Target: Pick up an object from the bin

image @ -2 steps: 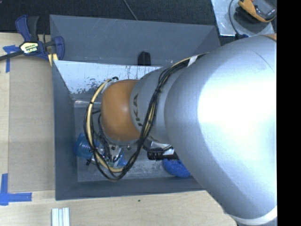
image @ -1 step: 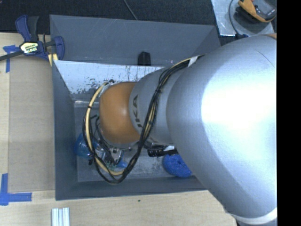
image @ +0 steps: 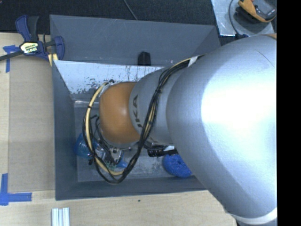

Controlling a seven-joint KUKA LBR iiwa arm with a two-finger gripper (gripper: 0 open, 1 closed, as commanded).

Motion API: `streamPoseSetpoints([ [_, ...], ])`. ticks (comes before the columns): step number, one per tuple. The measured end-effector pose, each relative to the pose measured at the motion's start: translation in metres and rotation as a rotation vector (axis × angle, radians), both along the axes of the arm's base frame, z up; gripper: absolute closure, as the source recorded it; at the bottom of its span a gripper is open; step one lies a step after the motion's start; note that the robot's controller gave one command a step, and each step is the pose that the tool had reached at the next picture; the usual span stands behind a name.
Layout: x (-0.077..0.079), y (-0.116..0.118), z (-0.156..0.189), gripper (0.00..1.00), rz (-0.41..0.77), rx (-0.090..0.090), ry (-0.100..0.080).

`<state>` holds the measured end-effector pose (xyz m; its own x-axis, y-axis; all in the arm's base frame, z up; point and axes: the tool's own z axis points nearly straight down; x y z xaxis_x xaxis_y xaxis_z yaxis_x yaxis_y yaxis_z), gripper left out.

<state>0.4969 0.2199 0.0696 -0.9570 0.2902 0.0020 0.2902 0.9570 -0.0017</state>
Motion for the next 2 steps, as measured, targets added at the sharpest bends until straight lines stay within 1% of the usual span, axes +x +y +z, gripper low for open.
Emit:
streamPoseSetpoints([
  [1, -0.003, -0.002, 0.019, 1.00, -0.001, -0.005, 0.011],
  [2, -0.001, -0.001, 0.053, 1.00, 0.000, -0.001, 0.002],
])
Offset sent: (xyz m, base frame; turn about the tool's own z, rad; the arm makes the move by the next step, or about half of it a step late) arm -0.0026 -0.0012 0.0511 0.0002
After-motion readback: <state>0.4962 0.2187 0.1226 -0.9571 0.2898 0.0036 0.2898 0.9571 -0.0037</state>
